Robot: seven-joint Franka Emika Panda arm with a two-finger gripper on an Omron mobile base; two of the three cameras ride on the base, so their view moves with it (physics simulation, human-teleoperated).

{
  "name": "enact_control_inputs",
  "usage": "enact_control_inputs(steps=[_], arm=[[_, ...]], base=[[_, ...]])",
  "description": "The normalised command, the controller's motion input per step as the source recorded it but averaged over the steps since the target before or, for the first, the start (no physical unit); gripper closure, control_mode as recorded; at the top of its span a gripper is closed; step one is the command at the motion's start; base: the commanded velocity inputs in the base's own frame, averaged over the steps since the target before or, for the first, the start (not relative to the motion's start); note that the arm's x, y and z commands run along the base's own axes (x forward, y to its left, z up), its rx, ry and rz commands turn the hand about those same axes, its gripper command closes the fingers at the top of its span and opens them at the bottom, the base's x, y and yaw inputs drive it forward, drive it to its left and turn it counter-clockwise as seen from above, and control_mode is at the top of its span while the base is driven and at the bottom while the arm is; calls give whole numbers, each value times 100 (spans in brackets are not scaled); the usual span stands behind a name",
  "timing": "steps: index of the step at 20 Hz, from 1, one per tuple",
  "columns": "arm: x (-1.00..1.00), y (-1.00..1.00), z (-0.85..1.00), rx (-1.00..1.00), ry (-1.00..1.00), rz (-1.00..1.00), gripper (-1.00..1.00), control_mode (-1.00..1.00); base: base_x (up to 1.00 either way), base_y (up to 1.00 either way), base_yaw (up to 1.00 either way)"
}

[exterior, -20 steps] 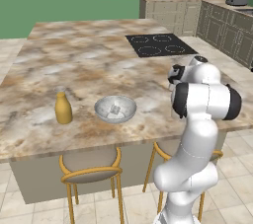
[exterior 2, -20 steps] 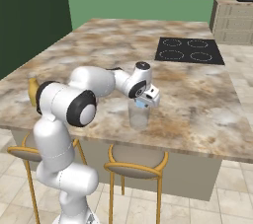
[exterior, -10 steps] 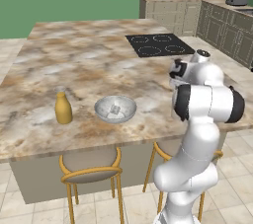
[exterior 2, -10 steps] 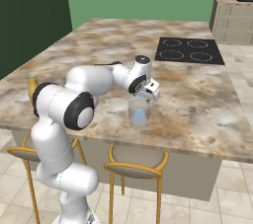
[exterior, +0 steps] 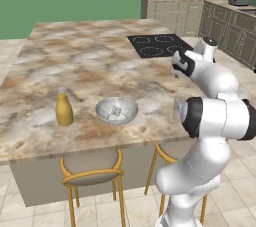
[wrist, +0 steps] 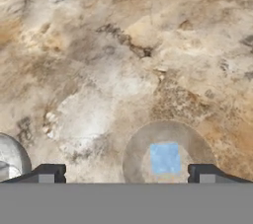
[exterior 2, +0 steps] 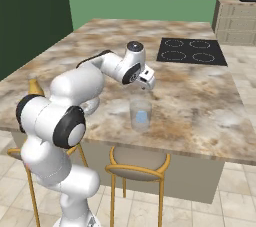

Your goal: There are two ice cubes in the ice bowl. Place both ice cubes in the glass cup.

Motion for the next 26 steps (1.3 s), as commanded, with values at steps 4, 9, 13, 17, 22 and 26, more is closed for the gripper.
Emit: enact_control_inputs(steps=[4, 9, 13, 17, 22, 26], arm=[[-41, 100, 0, -1, 0, 2, -100, -100], [-23, 100, -1, 0, 7, 2, -100, -100], [-3, 100, 0, 0, 12, 0, -100, -100], [0, 100, 0, 1, 16, 0, -100, -100], [0, 99, -1, 0, 15, 0, -100, -100], [0, 80, -18, 0, 15, 0, -100, -100]], base=[[0, 0, 0], [0, 0, 0], [0, 0, 0], [0, 0, 0], [0, 0, 0], [0, 0, 0]])
